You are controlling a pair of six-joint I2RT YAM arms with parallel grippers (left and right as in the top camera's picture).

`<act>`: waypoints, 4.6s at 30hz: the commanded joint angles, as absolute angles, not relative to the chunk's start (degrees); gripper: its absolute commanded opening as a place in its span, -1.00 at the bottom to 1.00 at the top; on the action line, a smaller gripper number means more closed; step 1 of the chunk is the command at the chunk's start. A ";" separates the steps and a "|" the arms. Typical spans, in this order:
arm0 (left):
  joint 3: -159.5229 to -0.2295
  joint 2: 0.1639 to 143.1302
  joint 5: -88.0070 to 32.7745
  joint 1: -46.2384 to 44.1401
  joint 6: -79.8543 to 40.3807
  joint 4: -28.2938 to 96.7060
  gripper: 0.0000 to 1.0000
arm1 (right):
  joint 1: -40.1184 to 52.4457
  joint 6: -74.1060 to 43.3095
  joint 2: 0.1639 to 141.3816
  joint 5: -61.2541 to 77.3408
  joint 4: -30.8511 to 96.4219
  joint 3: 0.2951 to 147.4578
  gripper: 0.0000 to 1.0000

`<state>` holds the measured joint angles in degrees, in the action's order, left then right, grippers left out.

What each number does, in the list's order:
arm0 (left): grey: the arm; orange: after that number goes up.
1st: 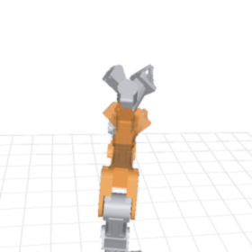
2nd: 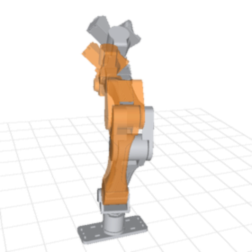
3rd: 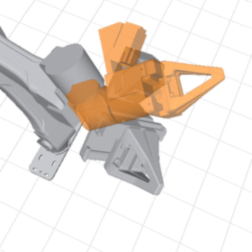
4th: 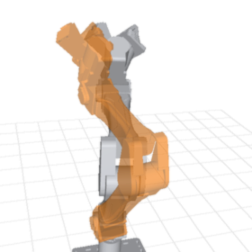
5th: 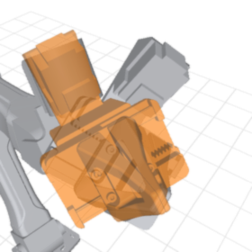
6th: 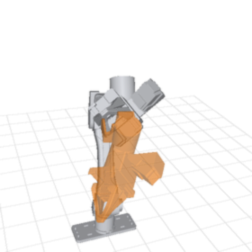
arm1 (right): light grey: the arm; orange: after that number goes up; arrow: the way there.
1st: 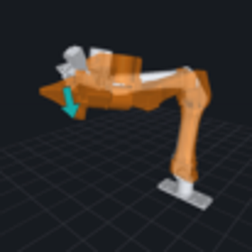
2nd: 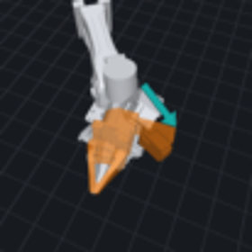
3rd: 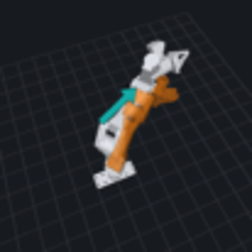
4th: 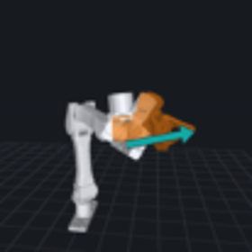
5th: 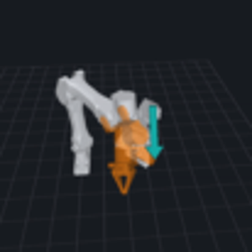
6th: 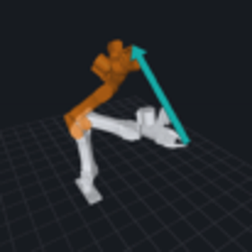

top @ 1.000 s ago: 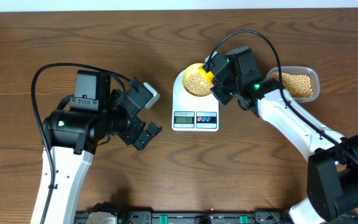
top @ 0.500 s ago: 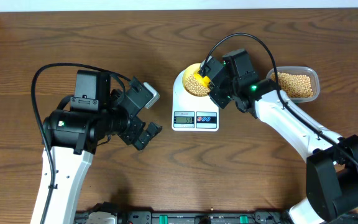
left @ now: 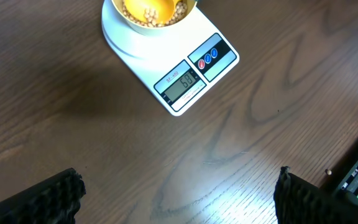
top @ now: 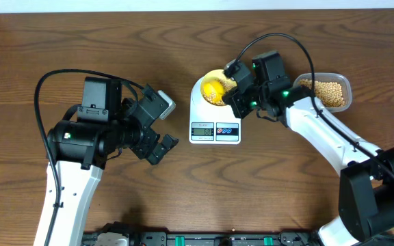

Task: Scoop item into bowl and weigh 50g on scale

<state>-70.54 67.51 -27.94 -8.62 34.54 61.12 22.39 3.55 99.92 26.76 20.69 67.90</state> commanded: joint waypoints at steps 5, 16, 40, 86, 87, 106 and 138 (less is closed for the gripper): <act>-70.35 67.42 -27.62 -8.43 34.92 61.23 1.00 | 17.28 -2.59 100.38 34.26 20.12 69.65 -0.98; -70.35 67.42 -27.62 -8.43 34.92 61.23 1.00 | 14.28 -2.74 98.78 43.24 20.05 69.80 -0.98; -70.35 67.42 -27.62 -8.43 34.92 61.23 0.99 | 14.61 -10.41 98.80 36.73 19.64 69.73 -0.98; -70.35 67.42 -27.62 -8.43 34.92 61.23 1.00 | 25.41 0.12 102.32 26.85 19.05 69.65 -0.98; -70.35 67.42 -27.62 -8.43 34.92 61.23 1.00 | 25.04 -0.30 102.32 27.64 19.09 69.65 -0.98; -70.35 67.42 -27.62 -8.43 34.92 61.23 1.00 | 14.66 -8.62 102.32 48.51 18.79 69.65 -0.98; -70.35 67.42 -27.62 -8.43 34.92 61.23 1.00 | 14.57 -3.66 97.86 38.24 19.00 69.71 -0.98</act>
